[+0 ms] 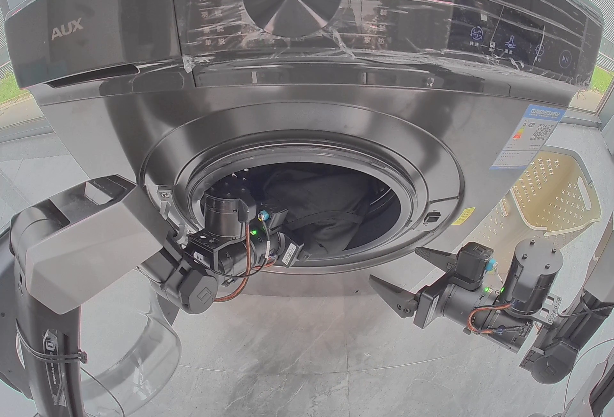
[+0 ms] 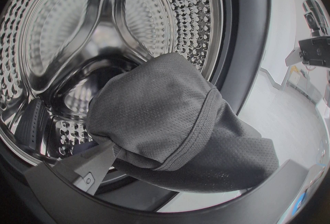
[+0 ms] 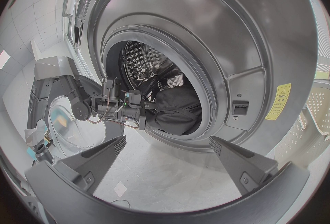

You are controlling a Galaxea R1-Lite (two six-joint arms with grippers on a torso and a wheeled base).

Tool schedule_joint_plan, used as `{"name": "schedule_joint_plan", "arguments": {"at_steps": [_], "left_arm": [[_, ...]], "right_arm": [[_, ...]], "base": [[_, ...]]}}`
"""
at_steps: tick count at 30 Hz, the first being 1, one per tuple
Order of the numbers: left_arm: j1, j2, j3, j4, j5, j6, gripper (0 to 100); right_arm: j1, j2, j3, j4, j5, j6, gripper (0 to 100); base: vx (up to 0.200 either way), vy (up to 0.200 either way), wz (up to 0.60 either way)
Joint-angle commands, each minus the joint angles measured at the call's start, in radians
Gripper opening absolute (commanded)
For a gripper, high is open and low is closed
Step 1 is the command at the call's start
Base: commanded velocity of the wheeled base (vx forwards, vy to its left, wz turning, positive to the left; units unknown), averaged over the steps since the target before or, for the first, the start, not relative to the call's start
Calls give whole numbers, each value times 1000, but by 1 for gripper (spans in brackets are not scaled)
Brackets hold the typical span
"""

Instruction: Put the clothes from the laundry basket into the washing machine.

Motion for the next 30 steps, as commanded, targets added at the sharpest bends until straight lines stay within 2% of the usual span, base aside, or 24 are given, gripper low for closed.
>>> {"name": "schedule_joint_plan", "arguments": {"at_steps": [1, 4, 7, 8, 9, 10, 16, 19, 26, 28, 30], "left_arm": [[2, -3, 13, -22, -2, 20, 100], [-2, -12, 28, -36, -6, 40, 100], [-2, -31, 58, -39, -57, 83, 100], [-2, -34, 82, -45, -94, 104, 100], [-2, -34, 87, -46, -102, 109, 100], [-2, -46, 117, -57, -137, 135, 100], [6, -47, 153, -105, -301, 212, 100], [6, -46, 147, -125, -347, 243, 100], [9, -51, 111, -137, -356, 241, 100], [8, -46, 104, -143, -353, 221, 100], [0, -43, 102, -143, -349, 187, 100]], "right_arm": [[0, -2, -1, -1, 0, 0, 100], [0, 0, -1, -1, 0, 0, 100], [0, 1, -2, -1, 0, 0, 100], [0, 3, -2, -1, 0, 0, 100], [0, 5, -1, -1, 0, 0, 100], [0, 5, -1, -1, 2, 0, 100], [2, 6, 1, -1, 2, 0, 100], [2, 6, -1, -1, 3, 0, 100], [2, 11, 1, -1, 5, 2, 100], [2, 17, -1, -1, 5, 2, 100], [2, 17, -1, -1, 5, 3, 100]], "base": [[0, 0, 0], [0, 0, 0], [0, 0, 0], [0, 0, 0], [0, 0, 0], [0, 0, 0], [0, 0, 0], [0, 0, 0], [0, 0, 0], [0, 0, 0], [0, 0, 0]]}}
